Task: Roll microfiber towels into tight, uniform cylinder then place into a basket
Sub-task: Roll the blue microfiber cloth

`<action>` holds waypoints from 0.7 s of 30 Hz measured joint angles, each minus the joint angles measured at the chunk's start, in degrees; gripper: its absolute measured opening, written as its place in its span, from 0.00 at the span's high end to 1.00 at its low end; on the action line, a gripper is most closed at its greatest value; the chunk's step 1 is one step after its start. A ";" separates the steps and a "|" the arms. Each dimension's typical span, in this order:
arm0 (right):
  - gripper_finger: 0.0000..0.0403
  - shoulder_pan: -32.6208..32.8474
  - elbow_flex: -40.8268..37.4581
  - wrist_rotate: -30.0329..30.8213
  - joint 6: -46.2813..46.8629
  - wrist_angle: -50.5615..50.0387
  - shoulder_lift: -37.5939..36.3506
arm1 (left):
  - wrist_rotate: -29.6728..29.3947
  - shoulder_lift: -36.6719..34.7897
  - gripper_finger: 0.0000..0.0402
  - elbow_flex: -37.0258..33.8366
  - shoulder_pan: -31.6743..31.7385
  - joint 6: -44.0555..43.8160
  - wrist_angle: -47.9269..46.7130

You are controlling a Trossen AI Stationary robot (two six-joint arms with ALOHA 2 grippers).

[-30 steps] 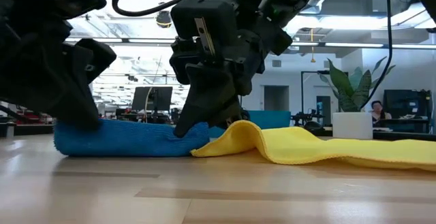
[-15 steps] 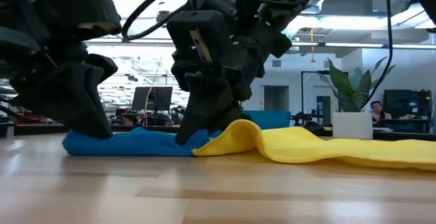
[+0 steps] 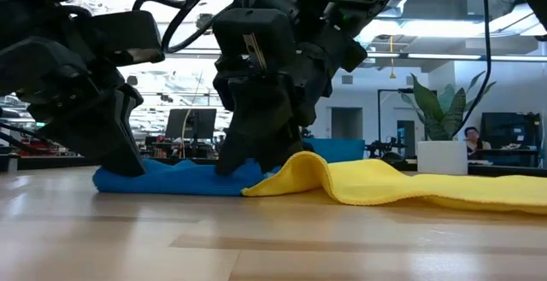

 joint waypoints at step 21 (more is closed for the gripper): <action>0.62 9.33 -0.07 19.07 -31.98 -6.01 -9.98 | 0.68 0.06 1.00 -0.11 -0.01 -8.53 -0.02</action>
